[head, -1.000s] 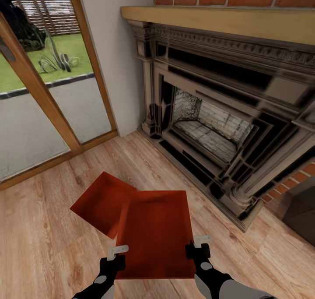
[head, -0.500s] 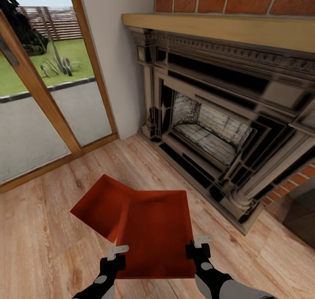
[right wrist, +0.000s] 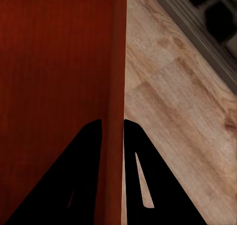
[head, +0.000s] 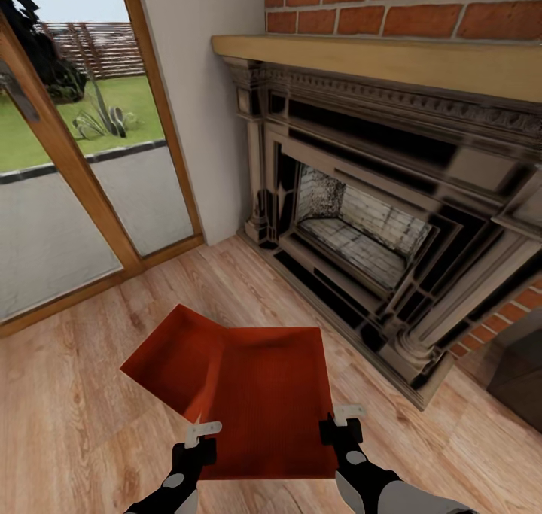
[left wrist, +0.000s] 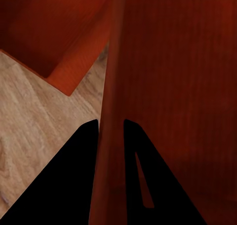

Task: Move the two storage containers from the living room to the garage. In the garage, place one container on the floor and stack the other container on top of it (either order is fine).

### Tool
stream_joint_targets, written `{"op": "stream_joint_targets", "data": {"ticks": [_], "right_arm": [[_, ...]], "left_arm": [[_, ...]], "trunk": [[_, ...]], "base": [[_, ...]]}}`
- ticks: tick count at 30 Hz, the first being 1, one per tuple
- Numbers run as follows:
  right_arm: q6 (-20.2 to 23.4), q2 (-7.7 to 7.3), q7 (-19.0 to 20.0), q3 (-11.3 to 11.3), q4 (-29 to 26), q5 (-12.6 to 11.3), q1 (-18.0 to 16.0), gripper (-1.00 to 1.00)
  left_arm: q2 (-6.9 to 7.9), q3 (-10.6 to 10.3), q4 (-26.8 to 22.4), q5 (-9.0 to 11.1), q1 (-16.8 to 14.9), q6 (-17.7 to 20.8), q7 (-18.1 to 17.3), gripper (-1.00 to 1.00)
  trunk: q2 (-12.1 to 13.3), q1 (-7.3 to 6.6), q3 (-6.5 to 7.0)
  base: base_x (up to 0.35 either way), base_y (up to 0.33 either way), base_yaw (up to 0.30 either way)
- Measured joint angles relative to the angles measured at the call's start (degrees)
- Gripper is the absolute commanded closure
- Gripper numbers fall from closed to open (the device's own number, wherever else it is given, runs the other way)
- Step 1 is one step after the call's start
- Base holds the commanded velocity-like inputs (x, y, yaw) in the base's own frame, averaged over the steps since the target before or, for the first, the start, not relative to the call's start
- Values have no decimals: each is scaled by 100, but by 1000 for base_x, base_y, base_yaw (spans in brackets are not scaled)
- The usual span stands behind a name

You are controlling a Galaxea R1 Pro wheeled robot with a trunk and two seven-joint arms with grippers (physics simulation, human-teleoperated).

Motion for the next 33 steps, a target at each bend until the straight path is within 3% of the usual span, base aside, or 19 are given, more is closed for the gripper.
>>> {"op": "stream_joint_targets", "data": {"ticks": [33], "right_arm": [[-13, 10, -7, 10, 1, -21, 0, 100]], "left_arm": [[16, -33, -9, 43, 1, -9, -20, 100]], "trunk": [[0, 0, 296]], "base": [[0, 0, 0]]}}
